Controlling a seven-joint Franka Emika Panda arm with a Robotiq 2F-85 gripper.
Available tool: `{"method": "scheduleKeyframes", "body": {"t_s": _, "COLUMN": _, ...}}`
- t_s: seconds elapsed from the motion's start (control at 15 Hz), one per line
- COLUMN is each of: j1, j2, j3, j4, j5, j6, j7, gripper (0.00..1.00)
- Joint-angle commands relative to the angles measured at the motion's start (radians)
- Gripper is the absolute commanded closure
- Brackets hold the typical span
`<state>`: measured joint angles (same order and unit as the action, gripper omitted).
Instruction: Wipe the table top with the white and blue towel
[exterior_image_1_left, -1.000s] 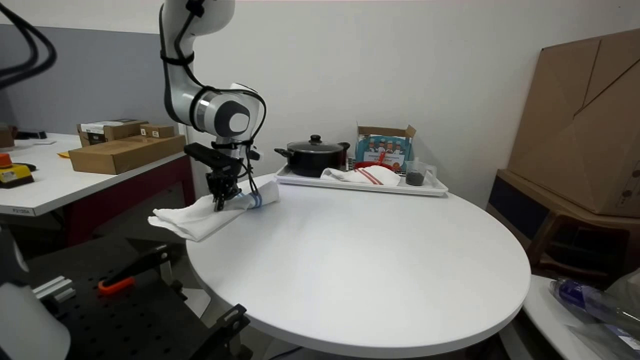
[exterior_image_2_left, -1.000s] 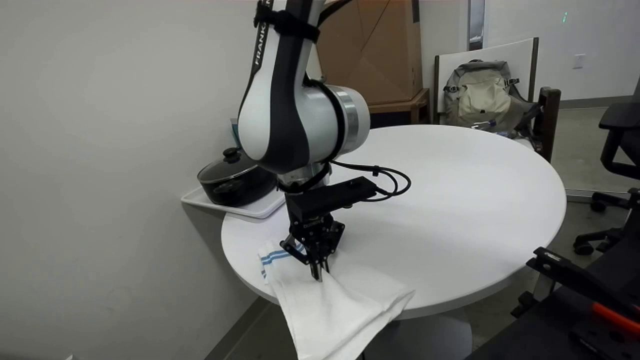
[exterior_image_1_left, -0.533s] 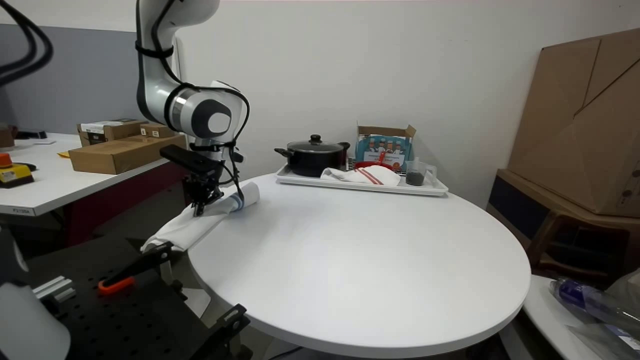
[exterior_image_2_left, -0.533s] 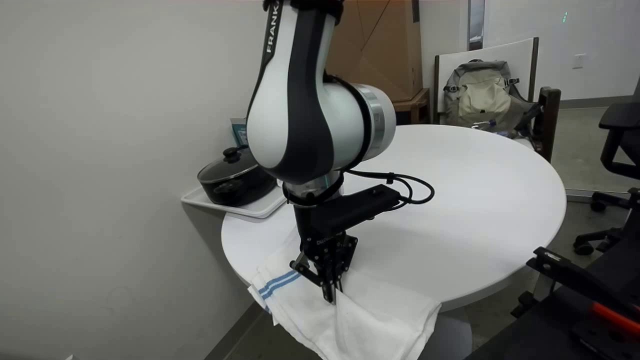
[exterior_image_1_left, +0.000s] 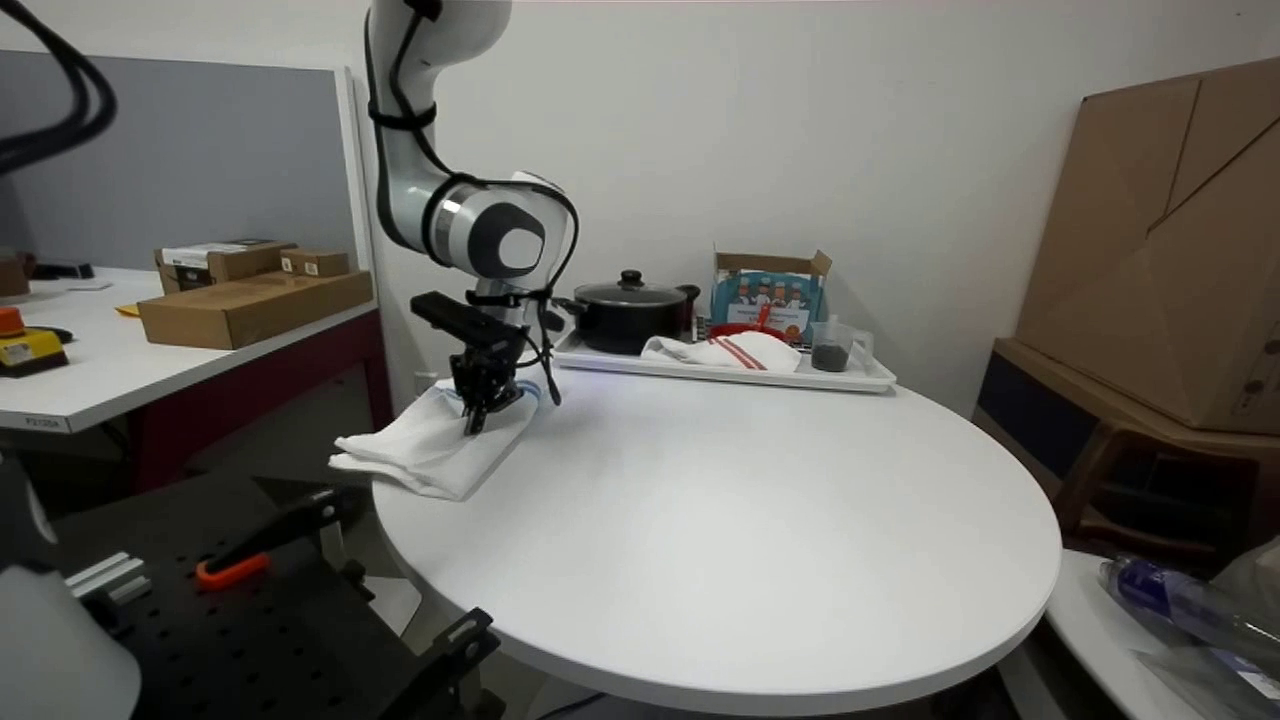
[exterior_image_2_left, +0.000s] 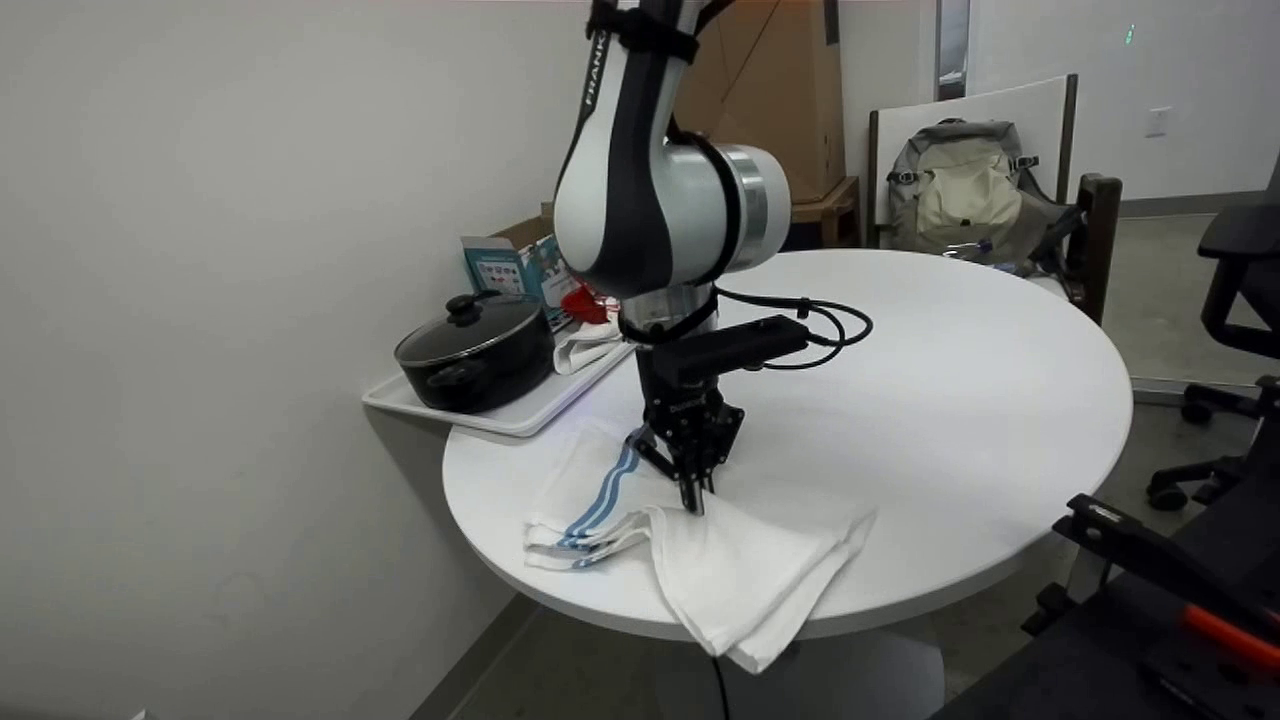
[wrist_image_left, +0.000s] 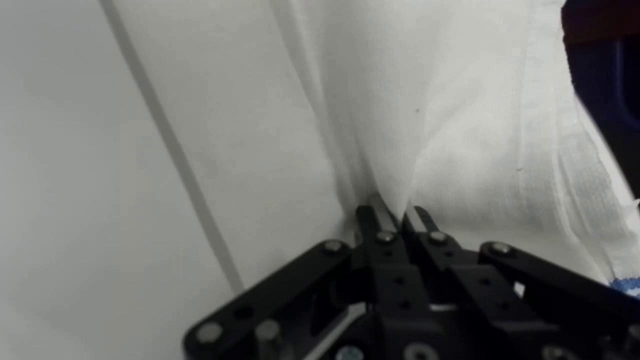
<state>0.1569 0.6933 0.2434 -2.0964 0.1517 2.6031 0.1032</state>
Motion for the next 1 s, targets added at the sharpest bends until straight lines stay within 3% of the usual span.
{"method": "scheduleKeyframes", "body": {"t_s": 0.0, "j1": -0.024, "j2": 0.095, "j3": -0.088, "j4": 0.143, "j5": 0.005, "j6": -0.083, "j7": 0.015, "gripper": 0.99}}
{"method": "scheduleKeyframes", "body": {"t_s": 0.93, "j1": -0.246, "j2": 0.287, "j3": -0.286, "j4": 0.509, "j5": 0.018, "j6": -0.287, "j7": 0.054, "gripper": 0.99}}
